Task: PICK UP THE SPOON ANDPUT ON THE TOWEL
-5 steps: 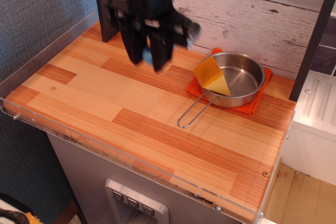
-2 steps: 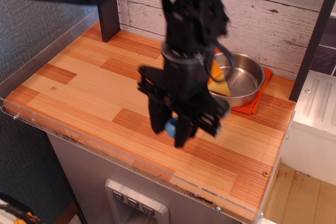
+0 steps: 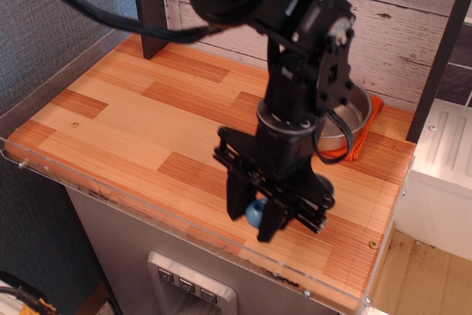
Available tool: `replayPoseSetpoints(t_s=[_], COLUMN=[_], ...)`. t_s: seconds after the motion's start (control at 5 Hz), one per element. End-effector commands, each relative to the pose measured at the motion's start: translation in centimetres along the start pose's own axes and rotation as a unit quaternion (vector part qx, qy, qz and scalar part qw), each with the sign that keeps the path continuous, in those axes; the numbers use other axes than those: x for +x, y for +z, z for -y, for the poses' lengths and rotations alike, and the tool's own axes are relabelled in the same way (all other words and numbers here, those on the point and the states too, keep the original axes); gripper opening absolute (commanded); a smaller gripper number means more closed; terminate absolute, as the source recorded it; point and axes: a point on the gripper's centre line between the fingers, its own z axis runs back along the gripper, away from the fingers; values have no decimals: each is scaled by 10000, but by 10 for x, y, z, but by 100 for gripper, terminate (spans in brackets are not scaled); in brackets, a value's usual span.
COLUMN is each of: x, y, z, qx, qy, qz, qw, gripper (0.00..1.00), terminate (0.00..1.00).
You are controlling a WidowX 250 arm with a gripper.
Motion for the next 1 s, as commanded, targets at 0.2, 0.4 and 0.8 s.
replayPoseSetpoints(t_s=[0.2, 0.4, 0.8], x=[-6, -16, -1], y=[49, 76, 87], z=[-56, -106, -135], qx=[-558, -490, 38], qy=[1080, 1344, 604], qz=[545, 731, 896], qw=[9911, 9870, 9941], gripper=[100, 100, 100], terminate=[0, 0, 0])
